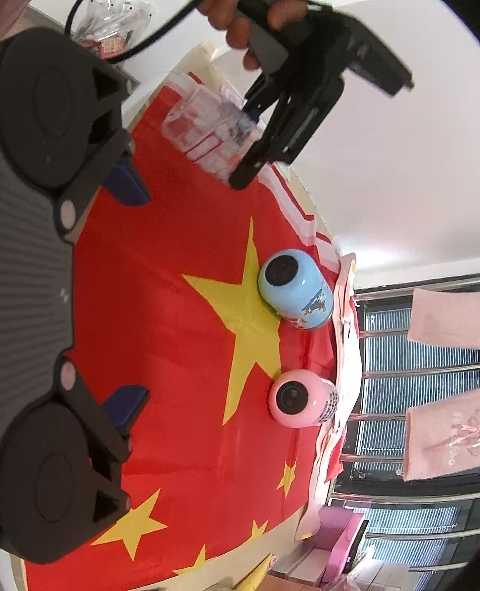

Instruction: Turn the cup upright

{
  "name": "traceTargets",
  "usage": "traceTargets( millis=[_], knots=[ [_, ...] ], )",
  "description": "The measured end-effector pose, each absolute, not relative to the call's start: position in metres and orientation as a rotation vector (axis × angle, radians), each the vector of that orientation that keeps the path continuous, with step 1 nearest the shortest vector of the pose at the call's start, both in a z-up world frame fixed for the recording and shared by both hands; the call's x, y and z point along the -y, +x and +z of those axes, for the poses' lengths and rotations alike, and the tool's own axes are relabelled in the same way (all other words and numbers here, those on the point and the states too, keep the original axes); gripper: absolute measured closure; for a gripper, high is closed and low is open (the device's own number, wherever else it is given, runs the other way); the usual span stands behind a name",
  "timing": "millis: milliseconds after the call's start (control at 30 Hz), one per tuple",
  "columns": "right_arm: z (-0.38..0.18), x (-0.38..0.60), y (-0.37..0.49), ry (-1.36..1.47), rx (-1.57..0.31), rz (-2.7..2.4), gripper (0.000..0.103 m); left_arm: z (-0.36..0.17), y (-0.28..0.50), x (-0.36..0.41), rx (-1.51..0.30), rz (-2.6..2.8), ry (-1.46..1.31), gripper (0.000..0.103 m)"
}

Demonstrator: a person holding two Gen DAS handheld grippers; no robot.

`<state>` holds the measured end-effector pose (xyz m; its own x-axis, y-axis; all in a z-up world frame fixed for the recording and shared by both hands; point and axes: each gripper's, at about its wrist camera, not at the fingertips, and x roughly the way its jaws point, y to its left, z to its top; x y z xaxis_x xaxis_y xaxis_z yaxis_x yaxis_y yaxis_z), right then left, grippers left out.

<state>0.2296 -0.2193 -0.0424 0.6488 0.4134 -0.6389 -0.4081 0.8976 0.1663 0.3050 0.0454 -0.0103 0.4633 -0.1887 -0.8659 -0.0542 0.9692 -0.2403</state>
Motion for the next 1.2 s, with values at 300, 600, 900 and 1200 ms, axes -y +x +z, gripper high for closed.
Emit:
traceTargets(
  millis=[300, 600, 900, 1200],
  knots=[
    [-0.040, 0.201, 0.225, 0.029, -0.683, 0.434, 0.000, -0.011, 0.263, -0.071, -0.550, -0.097, -0.249, 0.041],
    [-0.044, 0.186, 0.228, 0.003, -0.602, 0.365, 0.000, -0.043, 0.252, -0.056, -0.249, 0.000, -0.112, 0.040],
    [-0.055, 0.181, 0.236, 0.037, -0.579, 0.332, 0.000, -0.079, 0.242, -0.046, -0.227, 0.046, -0.063, 0.040],
    [-0.060, 0.175, 0.227, 0.031, -0.541, 0.360, 0.000, -0.092, 0.226, -0.049, -0.238, 0.016, -0.050, 0.022]
  ],
)
